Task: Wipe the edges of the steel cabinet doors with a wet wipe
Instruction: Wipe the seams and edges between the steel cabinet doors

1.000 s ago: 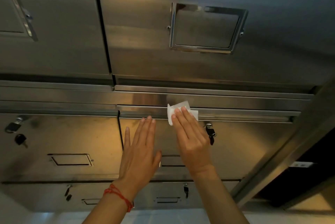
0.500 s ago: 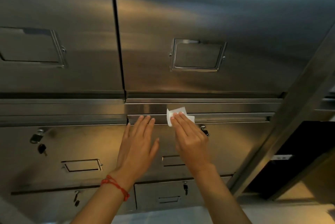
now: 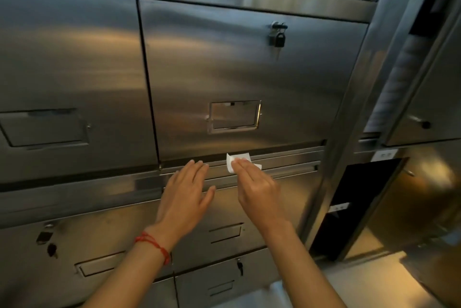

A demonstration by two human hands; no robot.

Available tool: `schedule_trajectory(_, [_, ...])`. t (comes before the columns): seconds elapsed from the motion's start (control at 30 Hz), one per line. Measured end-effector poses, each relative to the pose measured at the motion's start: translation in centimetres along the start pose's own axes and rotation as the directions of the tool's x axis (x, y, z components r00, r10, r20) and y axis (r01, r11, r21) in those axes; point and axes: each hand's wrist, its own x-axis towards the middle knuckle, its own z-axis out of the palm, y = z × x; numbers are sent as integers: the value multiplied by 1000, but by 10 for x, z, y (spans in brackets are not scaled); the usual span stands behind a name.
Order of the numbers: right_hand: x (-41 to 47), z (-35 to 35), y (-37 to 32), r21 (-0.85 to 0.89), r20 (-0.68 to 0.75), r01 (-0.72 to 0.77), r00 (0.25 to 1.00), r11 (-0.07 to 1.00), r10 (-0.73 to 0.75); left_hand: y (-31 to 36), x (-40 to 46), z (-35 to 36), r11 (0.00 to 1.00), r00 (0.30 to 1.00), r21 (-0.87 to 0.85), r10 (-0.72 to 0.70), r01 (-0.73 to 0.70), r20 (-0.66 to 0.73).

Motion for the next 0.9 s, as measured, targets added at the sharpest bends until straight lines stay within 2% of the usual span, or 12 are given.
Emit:
schedule_trajectory(0.2, [14, -49, 11, -76, 38, -92, 995, 993, 95, 31, 18, -25, 996, 997, -41, 75, -74, 13])
schedule_trajectory(0.47, [12, -109, 44, -166, -32, -164, 986, 972, 161, 101, 43, -38, 984, 984, -73, 166, -162, 57])
schedule_trajectory(0.9, [-29, -258, 129, -282, -96, -302, 953, 911, 286, 270, 66, -25, 924, 936, -170, 351, -342, 22])
